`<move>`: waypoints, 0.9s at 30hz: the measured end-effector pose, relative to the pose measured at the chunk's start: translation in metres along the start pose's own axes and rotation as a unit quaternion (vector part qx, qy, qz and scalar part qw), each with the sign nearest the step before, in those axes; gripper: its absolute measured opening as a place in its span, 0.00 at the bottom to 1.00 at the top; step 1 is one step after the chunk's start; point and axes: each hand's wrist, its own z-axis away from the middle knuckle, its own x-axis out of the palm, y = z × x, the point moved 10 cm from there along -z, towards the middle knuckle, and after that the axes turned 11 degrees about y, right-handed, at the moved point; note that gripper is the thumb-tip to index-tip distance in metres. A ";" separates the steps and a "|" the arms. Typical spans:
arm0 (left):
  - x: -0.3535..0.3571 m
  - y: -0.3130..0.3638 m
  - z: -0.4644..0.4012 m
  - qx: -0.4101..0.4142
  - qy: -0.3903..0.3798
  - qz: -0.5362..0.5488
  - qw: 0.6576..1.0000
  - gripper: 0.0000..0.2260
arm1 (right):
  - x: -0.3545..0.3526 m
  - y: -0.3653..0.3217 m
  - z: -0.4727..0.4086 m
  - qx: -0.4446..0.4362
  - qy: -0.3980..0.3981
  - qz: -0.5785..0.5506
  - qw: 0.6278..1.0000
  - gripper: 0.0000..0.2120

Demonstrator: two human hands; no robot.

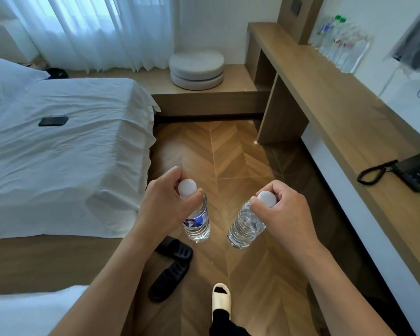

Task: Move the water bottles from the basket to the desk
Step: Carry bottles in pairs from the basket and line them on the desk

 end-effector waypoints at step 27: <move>0.053 -0.027 -0.264 0.070 0.003 0.000 0.998 0.10 | 0.109 -0.061 -0.226 -0.028 0.040 0.005 0.999 0.09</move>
